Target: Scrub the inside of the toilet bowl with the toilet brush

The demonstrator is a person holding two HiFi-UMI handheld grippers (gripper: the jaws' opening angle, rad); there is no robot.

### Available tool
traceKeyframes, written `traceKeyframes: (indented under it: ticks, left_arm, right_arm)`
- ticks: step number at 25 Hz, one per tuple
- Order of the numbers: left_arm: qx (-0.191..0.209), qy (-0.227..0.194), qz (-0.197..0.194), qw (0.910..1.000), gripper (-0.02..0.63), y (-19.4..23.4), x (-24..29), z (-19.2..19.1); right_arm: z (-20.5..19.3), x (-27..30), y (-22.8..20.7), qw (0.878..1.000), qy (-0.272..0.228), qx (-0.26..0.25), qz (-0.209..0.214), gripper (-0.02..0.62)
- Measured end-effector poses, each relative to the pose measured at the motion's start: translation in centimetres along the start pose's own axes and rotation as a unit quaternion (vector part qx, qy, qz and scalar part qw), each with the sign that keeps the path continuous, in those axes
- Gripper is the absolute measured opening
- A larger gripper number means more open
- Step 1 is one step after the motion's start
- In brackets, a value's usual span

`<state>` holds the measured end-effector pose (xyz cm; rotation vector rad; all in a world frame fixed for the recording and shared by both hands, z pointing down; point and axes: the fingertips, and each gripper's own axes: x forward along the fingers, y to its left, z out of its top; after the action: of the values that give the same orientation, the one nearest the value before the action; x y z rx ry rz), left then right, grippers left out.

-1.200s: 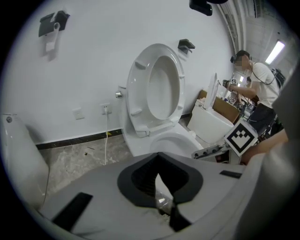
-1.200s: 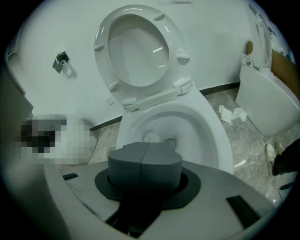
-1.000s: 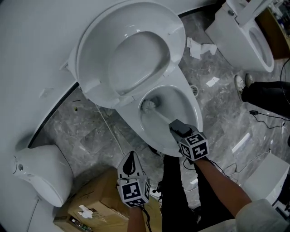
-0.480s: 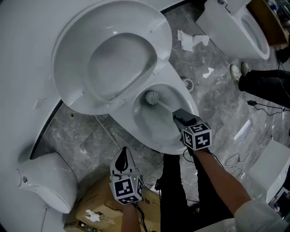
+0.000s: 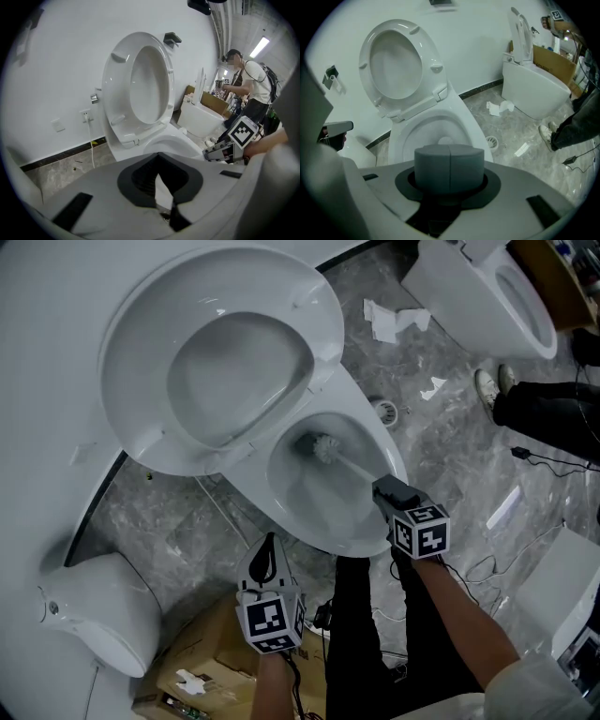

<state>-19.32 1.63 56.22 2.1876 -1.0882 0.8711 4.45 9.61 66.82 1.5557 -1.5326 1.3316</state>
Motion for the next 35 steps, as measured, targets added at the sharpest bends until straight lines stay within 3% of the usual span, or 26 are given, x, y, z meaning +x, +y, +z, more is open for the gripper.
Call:
traceKeyframes:
  ticks: [6, 11, 15, 20, 27, 35]
  left_arm:
    - [0.002, -0.002, 0.007, 1.0000, 0.029, -1.0, 0.0, -0.8]
    - [0.002, 0.009, -0.002, 1.0000, 0.029, -1.7, 0.3, -2.2]
    - [-0.035, -0.001, -0.003, 0.9994, 0.029, -2.8, 0.3, -2.4]
    - [-0.011, 0.003, -0.012, 0.9999, 0.029, -3.3, -0.3, -3.5]
    - [-0.035, 0.014, 0.015, 0.9992, 0.029, -0.1, -1.9, -5.5]
    - [-0.073, -0.010, 0.067, 0.9951, 0.029, 2.7, -4.0, -5.6]
  right_arm:
    - [-3.4, -0.7, -0.5, 0.999, 0.030, -0.005, 0.010, 0.167]
    - [-6.5, -0.6, 0.7, 0.997, 0.056, 0.041, 0.018, 0.167]
    - [-6.7, -0.3, 1.7, 0.997, 0.068, 0.017, 0.028, 0.169]
    - [-6.2, 0.1, 3.1, 0.996, 0.074, -0.004, 0.040, 0.170]
    - [-5.2, 0.3, 5.6, 0.995, 0.077, -0.030, 0.049, 0.173]
    - [-3.4, 1.1, 8.0, 0.992, 0.081, -0.066, 0.069, 0.175]
